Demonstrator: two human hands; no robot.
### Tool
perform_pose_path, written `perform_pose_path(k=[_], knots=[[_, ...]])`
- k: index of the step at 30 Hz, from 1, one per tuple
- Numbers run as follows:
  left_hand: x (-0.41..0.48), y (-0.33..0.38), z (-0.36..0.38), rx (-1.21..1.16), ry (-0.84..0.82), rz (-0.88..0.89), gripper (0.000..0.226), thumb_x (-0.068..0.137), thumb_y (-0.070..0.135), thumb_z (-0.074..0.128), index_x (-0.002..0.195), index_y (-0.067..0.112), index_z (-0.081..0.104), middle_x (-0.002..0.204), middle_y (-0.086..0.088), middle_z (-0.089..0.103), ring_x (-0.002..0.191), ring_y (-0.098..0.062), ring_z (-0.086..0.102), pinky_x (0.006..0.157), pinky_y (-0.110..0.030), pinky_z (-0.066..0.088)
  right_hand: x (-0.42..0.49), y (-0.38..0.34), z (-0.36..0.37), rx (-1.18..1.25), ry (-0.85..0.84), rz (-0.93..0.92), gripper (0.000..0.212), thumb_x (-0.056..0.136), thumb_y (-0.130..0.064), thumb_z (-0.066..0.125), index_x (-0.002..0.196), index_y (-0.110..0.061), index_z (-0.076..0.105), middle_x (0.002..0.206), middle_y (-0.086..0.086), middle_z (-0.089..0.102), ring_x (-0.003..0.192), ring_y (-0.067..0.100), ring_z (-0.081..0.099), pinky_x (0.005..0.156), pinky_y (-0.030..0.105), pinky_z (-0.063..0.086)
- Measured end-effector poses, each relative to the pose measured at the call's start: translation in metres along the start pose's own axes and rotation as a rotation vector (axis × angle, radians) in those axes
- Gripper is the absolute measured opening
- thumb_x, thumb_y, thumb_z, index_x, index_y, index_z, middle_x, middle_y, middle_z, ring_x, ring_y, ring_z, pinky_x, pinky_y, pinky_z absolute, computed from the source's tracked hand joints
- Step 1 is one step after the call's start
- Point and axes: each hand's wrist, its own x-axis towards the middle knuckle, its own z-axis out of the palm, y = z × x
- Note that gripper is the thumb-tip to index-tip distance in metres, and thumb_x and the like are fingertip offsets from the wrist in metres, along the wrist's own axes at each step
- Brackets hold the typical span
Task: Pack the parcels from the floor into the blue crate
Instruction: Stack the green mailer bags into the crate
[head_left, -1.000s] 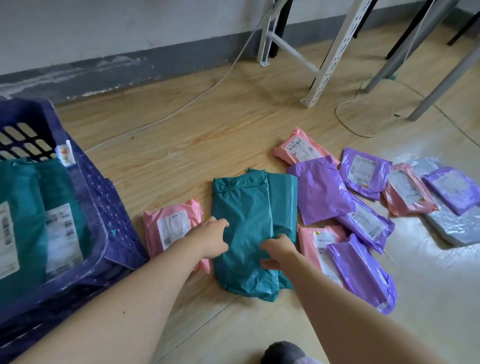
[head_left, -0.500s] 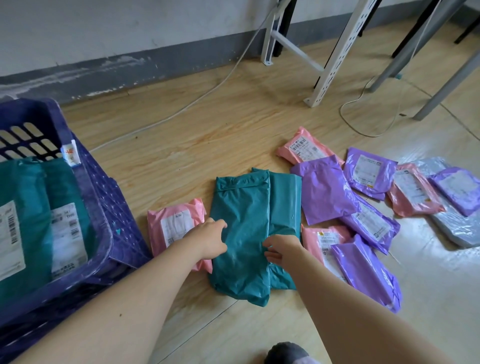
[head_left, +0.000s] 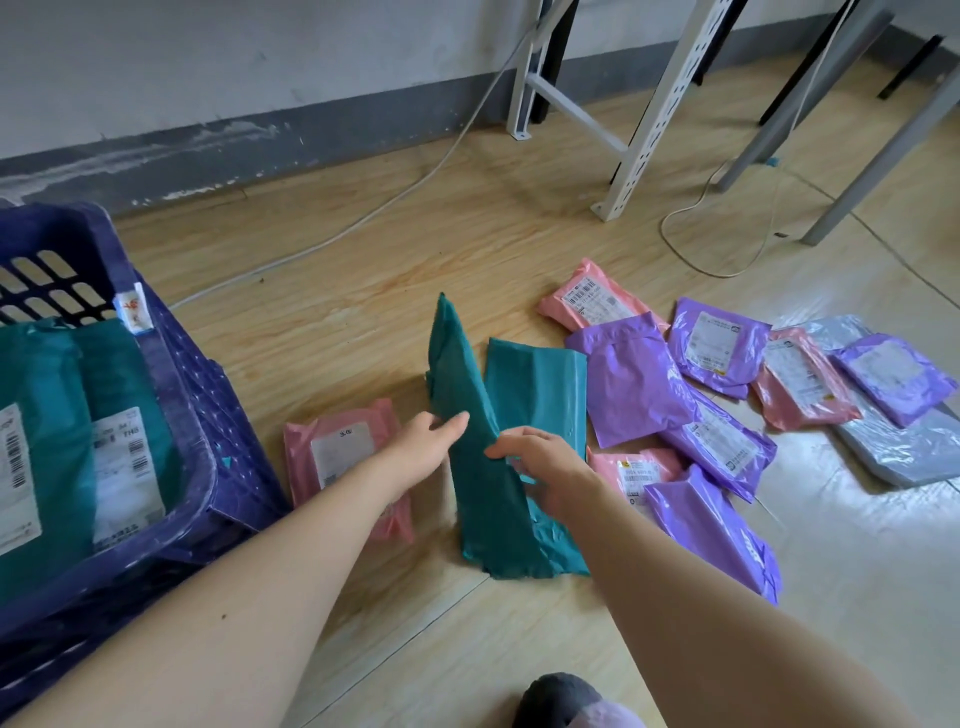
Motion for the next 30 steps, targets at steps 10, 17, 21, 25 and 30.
perform_pose_path(k=[10, 17, 21, 25, 30], knots=[[-0.012, 0.005, -0.009, -0.256, 0.275, -0.049, 0.028, 0.079, 0.009, 0.056, 0.106, 0.008, 0.051, 0.104, -0.015, 0.061, 0.09, -0.03, 0.059, 0.078, -0.036, 0.048, -0.025, -0.003, 0.011, -0.308, -0.238, -0.072, 0.02, 0.075, -0.004, 0.072, 0.068, -0.022, 0.067, 0.084, -0.005, 0.065, 0.092, 0.009, 0.056, 0.086, 0.027, 0.04], [-0.023, 0.011, -0.021, -0.41, 0.295, -0.034, 0.022, 0.08, 0.005, 0.052, 0.102, 0.007, 0.047, 0.093, -0.008, 0.053, 0.085, -0.025, 0.05, 0.07, -0.03, 0.039, -0.028, -0.01, -0.004, -0.454, 0.182, -0.105, 0.044, 0.08, -0.01, 0.066, 0.123, -0.014, 0.057, 0.078, 0.001, 0.058, 0.074, 0.016, 0.057, 0.067, 0.029, 0.052], [-0.036, 0.018, -0.028, -0.488, 0.248, -0.014, 0.027, 0.079, 0.005, 0.049, 0.106, 0.007, 0.047, 0.104, -0.012, 0.056, 0.096, -0.028, 0.053, 0.084, -0.036, 0.043, -0.041, -0.018, -0.008, -0.439, 0.108, 0.004, 0.048, 0.083, -0.013, 0.066, 0.128, -0.014, 0.049, 0.083, 0.002, 0.06, 0.056, 0.012, 0.057, 0.049, 0.022, 0.045], [-0.047, 0.023, -0.042, -0.518, 0.226, 0.014, 0.035, 0.074, 0.011, 0.047, 0.109, 0.009, 0.049, 0.117, -0.014, 0.058, 0.109, -0.033, 0.055, 0.099, -0.046, 0.045, -0.054, -0.039, -0.006, -0.49, 0.097, 0.011, 0.017, 0.083, -0.009, 0.067, 0.098, -0.009, 0.06, 0.071, 0.005, 0.057, 0.05, 0.012, 0.052, 0.043, 0.021, 0.04], [-0.084, 0.04, -0.069, -0.523, 0.146, 0.078, 0.031, 0.086, 0.011, 0.051, 0.117, 0.014, 0.047, 0.11, -0.011, 0.062, 0.089, -0.025, 0.059, 0.077, -0.032, 0.049, -0.089, -0.077, 0.006, -0.409, 0.159, -0.055, 0.017, 0.086, -0.002, 0.063, 0.075, -0.008, 0.051, 0.065, 0.007, 0.053, 0.051, 0.014, 0.049, 0.048, 0.022, 0.045]])
